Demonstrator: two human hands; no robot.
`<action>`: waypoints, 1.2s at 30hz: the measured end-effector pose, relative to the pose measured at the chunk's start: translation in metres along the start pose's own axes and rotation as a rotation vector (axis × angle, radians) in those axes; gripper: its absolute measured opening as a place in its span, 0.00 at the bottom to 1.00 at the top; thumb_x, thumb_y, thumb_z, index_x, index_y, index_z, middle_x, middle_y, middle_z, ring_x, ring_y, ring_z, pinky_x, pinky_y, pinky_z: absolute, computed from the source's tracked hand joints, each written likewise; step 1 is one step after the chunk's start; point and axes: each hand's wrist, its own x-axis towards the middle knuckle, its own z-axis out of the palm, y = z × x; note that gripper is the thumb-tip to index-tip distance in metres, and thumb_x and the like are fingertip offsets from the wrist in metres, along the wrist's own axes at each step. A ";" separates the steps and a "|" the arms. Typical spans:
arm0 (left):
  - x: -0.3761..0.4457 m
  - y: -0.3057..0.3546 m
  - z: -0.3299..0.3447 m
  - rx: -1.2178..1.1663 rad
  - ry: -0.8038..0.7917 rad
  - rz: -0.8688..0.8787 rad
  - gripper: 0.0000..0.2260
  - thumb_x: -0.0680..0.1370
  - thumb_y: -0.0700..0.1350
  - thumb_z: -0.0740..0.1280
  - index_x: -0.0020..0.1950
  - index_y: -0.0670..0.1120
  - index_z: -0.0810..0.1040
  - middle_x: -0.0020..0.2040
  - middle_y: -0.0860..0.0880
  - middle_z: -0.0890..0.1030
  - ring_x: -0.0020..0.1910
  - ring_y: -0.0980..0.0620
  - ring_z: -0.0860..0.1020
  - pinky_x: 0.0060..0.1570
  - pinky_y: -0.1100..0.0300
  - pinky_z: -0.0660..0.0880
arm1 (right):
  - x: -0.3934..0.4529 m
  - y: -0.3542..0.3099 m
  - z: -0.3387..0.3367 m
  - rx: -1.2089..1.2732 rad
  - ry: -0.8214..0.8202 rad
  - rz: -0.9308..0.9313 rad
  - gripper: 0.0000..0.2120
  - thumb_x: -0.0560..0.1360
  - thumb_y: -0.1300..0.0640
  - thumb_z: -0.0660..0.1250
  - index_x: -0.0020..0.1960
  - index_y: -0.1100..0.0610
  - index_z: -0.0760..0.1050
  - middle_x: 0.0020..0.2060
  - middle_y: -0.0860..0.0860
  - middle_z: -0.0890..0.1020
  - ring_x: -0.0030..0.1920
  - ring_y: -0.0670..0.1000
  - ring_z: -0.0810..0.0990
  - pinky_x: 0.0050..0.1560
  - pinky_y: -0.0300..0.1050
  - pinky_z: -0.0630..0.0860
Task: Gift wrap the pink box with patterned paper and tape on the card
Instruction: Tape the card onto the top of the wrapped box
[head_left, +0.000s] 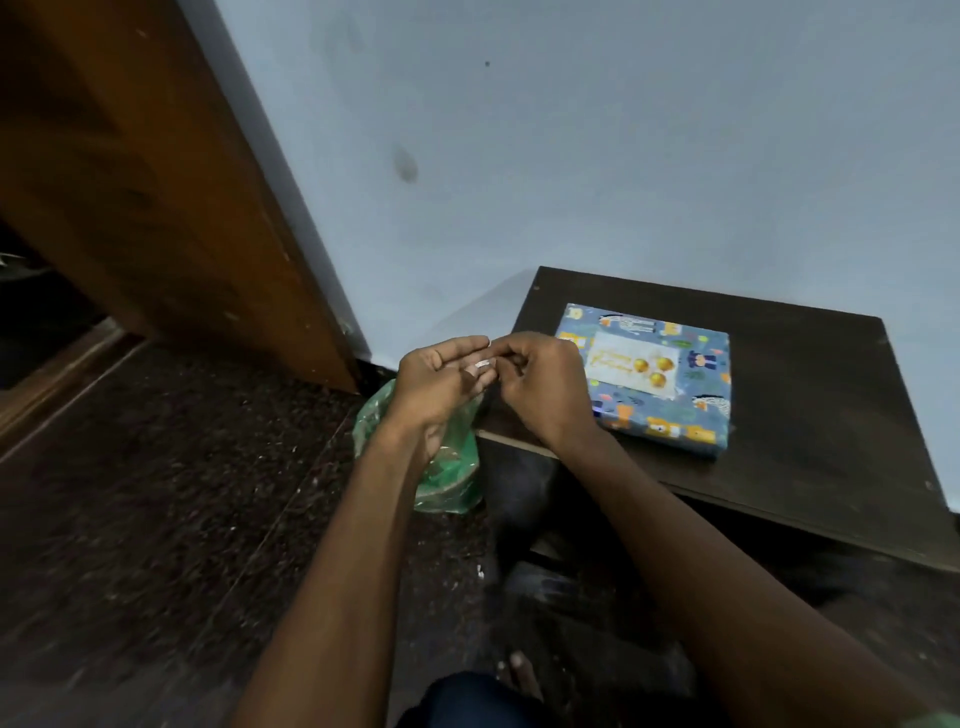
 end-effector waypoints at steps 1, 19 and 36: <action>0.000 0.003 -0.012 -0.025 0.001 -0.006 0.13 0.82 0.25 0.64 0.64 0.33 0.81 0.52 0.39 0.88 0.49 0.50 0.88 0.55 0.59 0.84 | 0.002 -0.005 0.010 0.019 -0.005 0.005 0.10 0.74 0.64 0.71 0.49 0.53 0.88 0.43 0.49 0.88 0.44 0.51 0.86 0.48 0.51 0.82; 0.058 -0.011 -0.102 -0.078 0.260 -0.043 0.17 0.74 0.28 0.76 0.62 0.35 0.81 0.44 0.40 0.88 0.39 0.49 0.87 0.45 0.60 0.86 | 0.037 -0.012 0.100 -0.053 -0.236 0.117 0.15 0.78 0.67 0.69 0.57 0.53 0.87 0.52 0.52 0.88 0.54 0.52 0.86 0.60 0.49 0.82; 0.109 -0.056 -0.132 0.395 0.386 0.116 0.13 0.77 0.28 0.74 0.58 0.39 0.86 0.49 0.43 0.89 0.50 0.49 0.88 0.57 0.52 0.85 | 0.065 0.007 0.130 -0.280 -0.420 0.147 0.22 0.76 0.72 0.66 0.63 0.54 0.84 0.60 0.56 0.85 0.59 0.59 0.83 0.61 0.55 0.81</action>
